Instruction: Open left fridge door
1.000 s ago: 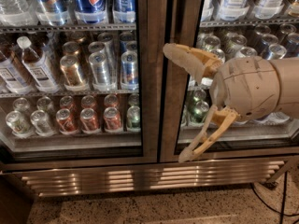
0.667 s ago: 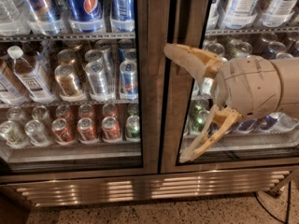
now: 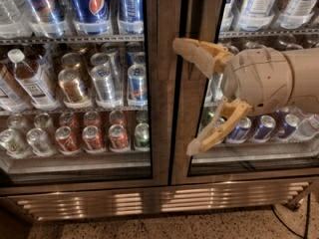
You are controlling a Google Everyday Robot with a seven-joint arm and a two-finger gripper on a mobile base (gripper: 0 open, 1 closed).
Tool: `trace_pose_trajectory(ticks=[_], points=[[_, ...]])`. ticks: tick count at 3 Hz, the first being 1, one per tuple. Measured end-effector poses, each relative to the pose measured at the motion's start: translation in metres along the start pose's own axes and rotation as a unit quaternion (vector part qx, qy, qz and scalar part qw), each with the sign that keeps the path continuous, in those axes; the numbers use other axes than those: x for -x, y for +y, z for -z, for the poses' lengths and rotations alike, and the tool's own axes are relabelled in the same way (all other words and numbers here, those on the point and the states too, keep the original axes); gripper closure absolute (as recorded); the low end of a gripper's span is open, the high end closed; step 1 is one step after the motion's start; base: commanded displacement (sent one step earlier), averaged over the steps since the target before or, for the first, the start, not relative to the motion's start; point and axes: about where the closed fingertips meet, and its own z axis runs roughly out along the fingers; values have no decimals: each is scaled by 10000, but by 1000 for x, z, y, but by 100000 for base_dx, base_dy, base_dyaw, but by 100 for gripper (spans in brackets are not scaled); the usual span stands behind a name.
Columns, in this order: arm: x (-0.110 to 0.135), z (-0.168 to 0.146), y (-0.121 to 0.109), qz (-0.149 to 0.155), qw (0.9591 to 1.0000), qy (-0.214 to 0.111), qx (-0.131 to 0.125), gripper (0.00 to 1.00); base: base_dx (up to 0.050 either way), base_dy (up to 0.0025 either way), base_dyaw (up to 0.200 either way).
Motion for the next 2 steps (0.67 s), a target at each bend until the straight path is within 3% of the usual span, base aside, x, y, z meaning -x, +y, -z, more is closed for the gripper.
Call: trace_pose_trajectory(ticks=[1,2], points=[[1,0,-31,-148,9997,103,-164,0,0,0,0],[1,0,-31,-148,9997,103,-164,0,0,0,0]])
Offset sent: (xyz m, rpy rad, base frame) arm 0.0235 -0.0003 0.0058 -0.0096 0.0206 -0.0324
